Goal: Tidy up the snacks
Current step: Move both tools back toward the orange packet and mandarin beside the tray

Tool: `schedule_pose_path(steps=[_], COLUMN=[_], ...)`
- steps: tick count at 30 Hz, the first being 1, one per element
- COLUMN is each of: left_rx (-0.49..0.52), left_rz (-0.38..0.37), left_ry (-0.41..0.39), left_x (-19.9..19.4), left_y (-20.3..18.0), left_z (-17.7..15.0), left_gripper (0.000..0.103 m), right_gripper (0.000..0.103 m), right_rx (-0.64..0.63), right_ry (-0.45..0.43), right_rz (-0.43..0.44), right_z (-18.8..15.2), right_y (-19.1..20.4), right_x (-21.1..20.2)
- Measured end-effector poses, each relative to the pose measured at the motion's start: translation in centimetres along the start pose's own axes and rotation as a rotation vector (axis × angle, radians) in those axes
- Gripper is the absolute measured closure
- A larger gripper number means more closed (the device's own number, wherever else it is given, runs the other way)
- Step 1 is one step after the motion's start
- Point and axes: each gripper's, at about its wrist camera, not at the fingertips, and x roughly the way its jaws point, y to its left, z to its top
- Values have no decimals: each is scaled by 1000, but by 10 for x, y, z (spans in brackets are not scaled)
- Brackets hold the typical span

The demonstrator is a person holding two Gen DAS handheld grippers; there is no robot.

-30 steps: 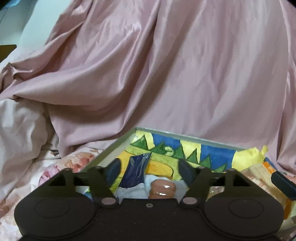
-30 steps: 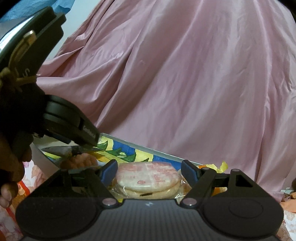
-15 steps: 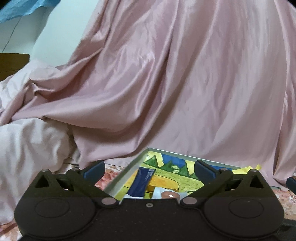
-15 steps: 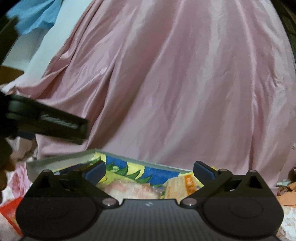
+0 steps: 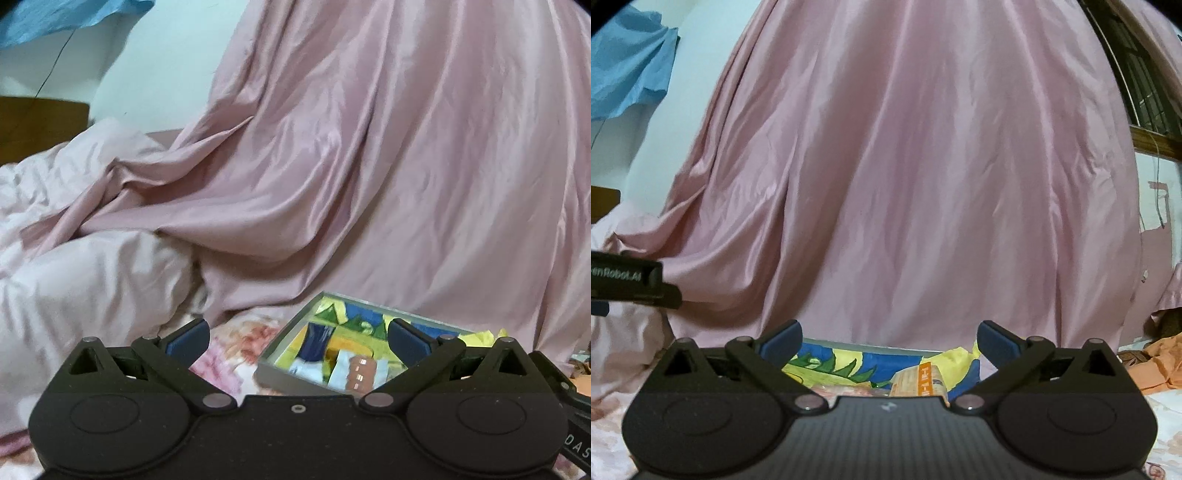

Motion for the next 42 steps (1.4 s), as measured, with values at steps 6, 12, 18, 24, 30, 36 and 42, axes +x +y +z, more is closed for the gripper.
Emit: schedule_pose_path(steps=[6,12,18,24,30,36,42], left_rx=[-11,17,39,48,72,50,67], left_rz=[19,41,43,35,39,44,45], left_ry=[33,76,107,142,208,252,256], left_x=[-32,-56,-79,-92,-93,-91,-87], left_y=[28,49,69,85,99,118,127], left_z=[-13,-29,-45,-66,-90,-109,-118], left_gripper=[1,1,1,1,1,1,1], right_gripper=[0,0,0,0,0,0,0], right_rx=[-21,-63,-52,-81,-121,-143,-202], right_ry=[0,-11,36,90,185,278,345], right_rz=[49,98,151,189,227,251,270], right_z=[4,2,-6,-18,-31,-45,-59], right_y=[7,20,32,45,55,67,82], right_x=[-31,-71,-94,-117,-130,-134,-131])
